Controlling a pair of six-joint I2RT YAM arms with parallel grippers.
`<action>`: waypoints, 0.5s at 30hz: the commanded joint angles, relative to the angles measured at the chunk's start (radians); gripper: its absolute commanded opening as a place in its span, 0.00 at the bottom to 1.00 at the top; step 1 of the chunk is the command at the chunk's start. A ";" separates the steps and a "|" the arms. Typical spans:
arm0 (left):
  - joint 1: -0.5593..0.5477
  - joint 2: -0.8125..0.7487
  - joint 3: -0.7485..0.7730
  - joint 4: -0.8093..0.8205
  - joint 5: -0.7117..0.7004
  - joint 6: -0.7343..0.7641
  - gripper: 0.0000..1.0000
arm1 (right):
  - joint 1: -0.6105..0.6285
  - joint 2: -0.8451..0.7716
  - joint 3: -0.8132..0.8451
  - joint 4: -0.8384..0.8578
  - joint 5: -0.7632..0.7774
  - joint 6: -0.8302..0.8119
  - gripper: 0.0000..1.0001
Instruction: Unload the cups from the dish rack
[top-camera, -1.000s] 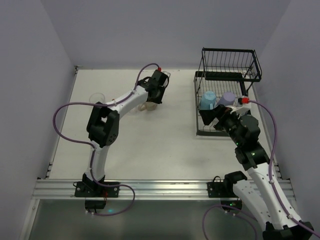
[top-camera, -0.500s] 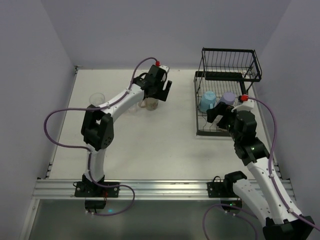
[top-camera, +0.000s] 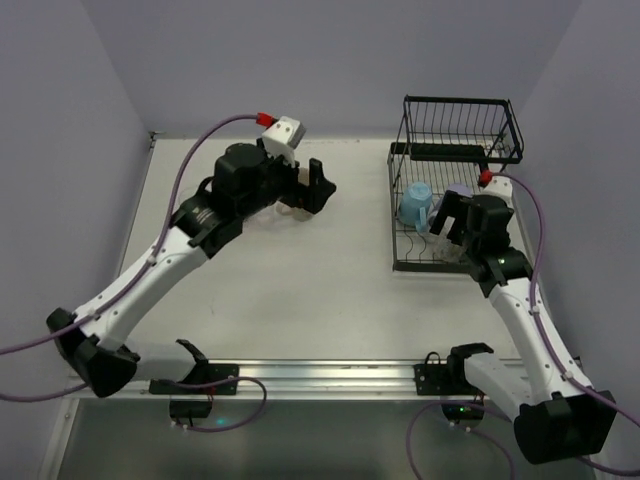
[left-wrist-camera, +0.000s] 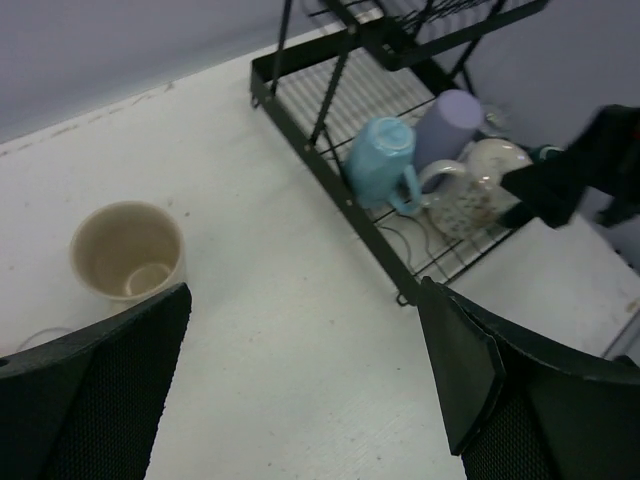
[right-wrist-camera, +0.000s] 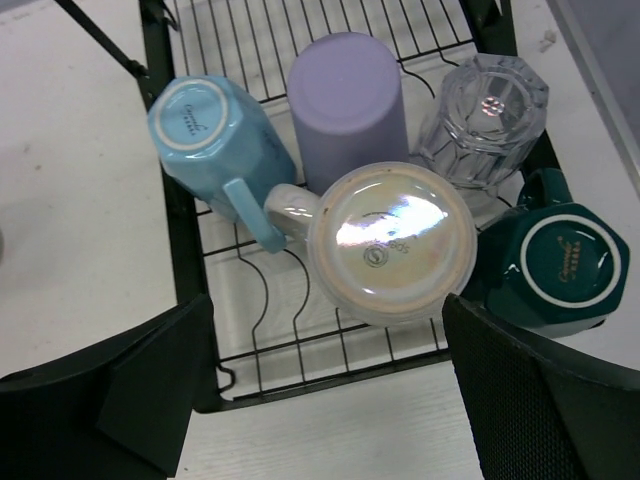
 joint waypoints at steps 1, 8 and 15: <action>-0.008 -0.175 -0.178 0.121 0.165 -0.042 1.00 | -0.033 0.046 0.067 -0.046 0.027 -0.099 0.99; -0.008 -0.454 -0.402 0.111 0.167 -0.012 1.00 | -0.083 0.146 0.131 -0.098 -0.046 -0.202 0.99; -0.009 -0.554 -0.557 0.163 0.170 0.001 1.00 | -0.127 0.235 0.185 -0.158 -0.153 -0.320 0.99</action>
